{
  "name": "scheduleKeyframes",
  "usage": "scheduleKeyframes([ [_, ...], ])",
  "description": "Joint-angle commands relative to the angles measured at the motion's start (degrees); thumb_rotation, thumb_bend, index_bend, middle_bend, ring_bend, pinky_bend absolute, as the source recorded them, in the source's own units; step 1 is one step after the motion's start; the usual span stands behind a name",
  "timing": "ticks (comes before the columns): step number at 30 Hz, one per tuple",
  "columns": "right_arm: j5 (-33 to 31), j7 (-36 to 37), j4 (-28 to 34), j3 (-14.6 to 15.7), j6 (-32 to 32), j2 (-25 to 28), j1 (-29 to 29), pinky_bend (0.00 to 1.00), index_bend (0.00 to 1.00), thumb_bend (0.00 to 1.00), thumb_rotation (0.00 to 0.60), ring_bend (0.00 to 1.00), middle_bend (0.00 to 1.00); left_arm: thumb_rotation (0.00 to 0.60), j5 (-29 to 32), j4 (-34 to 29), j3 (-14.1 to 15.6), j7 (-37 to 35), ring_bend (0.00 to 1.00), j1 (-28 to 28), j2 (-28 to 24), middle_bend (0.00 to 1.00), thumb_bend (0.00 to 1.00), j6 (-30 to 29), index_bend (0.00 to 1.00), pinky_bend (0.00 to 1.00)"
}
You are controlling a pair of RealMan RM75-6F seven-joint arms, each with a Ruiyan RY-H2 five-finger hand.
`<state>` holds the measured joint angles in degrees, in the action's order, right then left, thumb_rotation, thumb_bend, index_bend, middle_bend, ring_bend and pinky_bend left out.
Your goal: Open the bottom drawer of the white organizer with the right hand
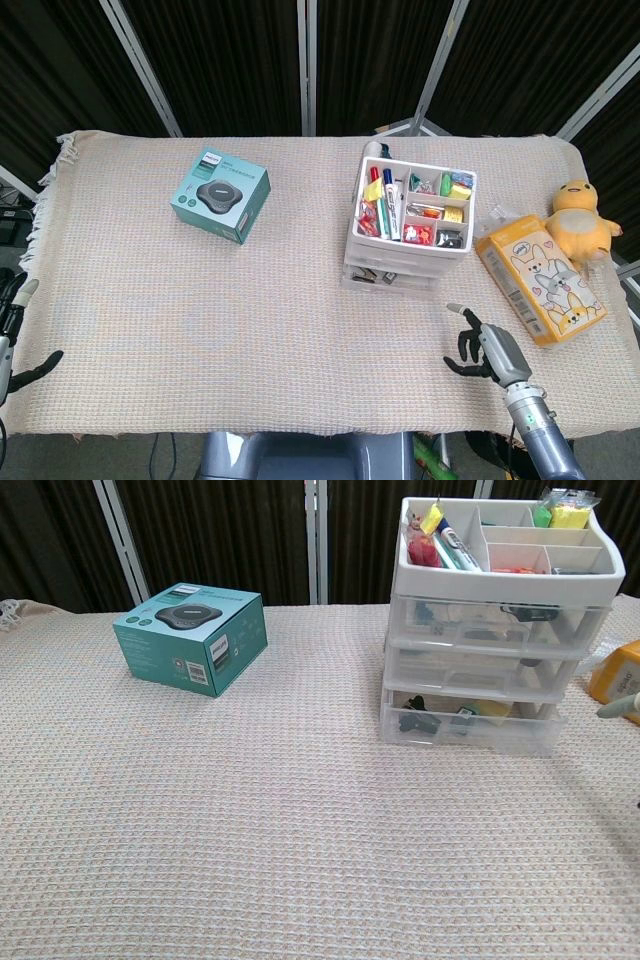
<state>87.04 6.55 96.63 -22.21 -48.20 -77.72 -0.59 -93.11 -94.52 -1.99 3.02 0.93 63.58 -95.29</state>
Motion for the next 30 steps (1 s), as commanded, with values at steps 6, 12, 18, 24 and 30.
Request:
scheduleKeyframes([
  [6, 0.3, -12.6, -4.5, 4.4, -6.0, -5.1, -5.1, 0.62, 0.13, 0.19, 0.6, 0.84, 0.83, 0.6, 0.3, 0.1, -0.2, -0.3, 0.0, 0.1, 0.0, 0.0, 0.16, 0.1, 0.0, 0.0],
  [12, -3.0, -15.7, -4.3, 5.0, -6.8, -6.7, -8.1, 0.62, 0.13, 0.2, 0.6, 0.84, 0.83, 0.6, 0.2, 0.3, -0.2, -0.8, 0.0, 0.0, -0.2, 0.0, 0.16, 0.1, 0.0, 0.0],
  [18, -8.0, -17.7, -4.6, 5.6, -6.2, -8.2, -11.3, 0.62, 0.13, 0.2, 0.6, 0.84, 0.83, 0.6, 0.3, 0.3, -0.3, -1.1, 0.0, 0.0, -0.3, 0.0, 0.16, 0.0, 0.0, 0.0],
  [24, -12.2, -19.4, -6.1, 6.1, -6.6, -10.1, -13.9, 0.62, 0.13, 0.2, 0.6, 0.84, 0.83, 0.6, 0.5, 0.4, -0.4, -1.4, 0.0, 0.0, -0.4, 0.0, 0.16, 0.0, 0.0, 0.0],
  [30, -14.8, -18.2, -7.9, 6.4, -7.3, -11.5, -15.8, 0.62, 0.13, 0.2, 0.6, 0.84, 0.83, 0.6, 0.5, 0.5, -0.4, -1.6, 0.0, 0.1, -0.4, 0.0, 0.16, 0.3, 0.0, 0.0],
])
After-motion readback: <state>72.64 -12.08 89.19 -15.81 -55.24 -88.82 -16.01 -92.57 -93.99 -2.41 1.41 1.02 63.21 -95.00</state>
